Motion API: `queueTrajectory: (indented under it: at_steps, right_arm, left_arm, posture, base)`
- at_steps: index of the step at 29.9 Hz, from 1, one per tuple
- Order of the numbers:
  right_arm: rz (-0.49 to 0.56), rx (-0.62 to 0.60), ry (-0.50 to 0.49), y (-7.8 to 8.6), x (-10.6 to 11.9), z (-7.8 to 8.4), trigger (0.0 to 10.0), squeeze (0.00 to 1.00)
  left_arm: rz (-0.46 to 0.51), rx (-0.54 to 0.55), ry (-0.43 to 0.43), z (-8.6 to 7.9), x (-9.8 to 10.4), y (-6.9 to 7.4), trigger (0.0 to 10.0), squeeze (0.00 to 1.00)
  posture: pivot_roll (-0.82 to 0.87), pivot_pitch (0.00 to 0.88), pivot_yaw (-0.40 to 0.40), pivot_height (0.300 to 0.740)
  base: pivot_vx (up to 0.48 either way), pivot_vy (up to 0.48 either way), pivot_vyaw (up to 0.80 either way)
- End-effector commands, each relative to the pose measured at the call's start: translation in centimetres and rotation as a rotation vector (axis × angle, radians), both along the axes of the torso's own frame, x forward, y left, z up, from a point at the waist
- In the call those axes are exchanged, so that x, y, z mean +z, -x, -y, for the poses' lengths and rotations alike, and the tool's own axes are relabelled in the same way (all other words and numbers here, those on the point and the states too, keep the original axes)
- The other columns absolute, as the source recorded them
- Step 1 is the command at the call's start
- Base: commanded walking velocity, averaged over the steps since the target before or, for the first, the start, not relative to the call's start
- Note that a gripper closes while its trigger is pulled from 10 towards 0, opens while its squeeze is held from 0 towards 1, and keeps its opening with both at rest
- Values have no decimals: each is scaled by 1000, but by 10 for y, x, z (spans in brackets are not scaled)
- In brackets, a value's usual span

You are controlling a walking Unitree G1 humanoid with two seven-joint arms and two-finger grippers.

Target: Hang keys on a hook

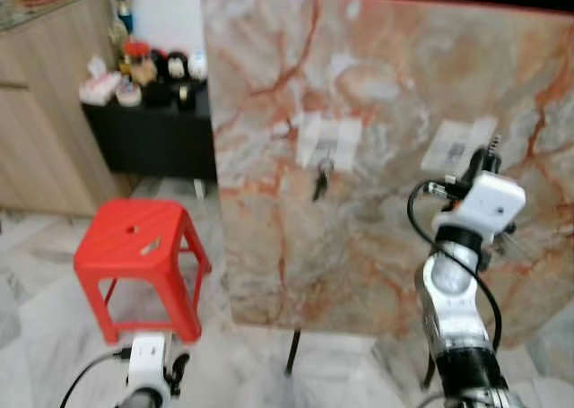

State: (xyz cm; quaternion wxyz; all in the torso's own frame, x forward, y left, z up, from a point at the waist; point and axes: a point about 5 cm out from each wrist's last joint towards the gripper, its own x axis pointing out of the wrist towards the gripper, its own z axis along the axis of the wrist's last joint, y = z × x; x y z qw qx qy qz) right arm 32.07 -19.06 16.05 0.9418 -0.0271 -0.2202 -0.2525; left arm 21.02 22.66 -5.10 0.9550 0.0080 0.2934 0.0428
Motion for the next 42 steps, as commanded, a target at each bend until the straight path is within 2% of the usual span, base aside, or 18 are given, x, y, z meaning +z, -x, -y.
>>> queueTrajectory:
  at_steps: [1,4,14,34,42]
  right_arm:
    - [4,10,-44,-3,5,0,10000,0]
    - [-23,54,-102,-7,1,-4,10000,0]
    - [-9,59,-103,-6,4,-6,10000,0]
    - [18,114,-112,-7,11,-13,10000,0]
    - [49,145,-86,-4,18,-18,10000,0]
  left_arm:
    - [7,1,14,3,0,0,10000,0]
    - [17,-1,15,3,1,-2,10000,0]
    - [17,1,13,4,0,-1,10000,0]
    - [28,4,7,2,2,-2,10000,0]
    - [36,1,7,3,3,-3,10000,0]
  posture:
    - [57,0,-63,740]
    - [57,0,-63,740]
    - [56,0,-62,740]
    - [58,0,-59,740]
    - [57,0,-56,740]
  base:
    - [270,0,0]
    - [270,0,0]
    - [267,0,0]
    - [0,0,0]
    - [0,0,0]
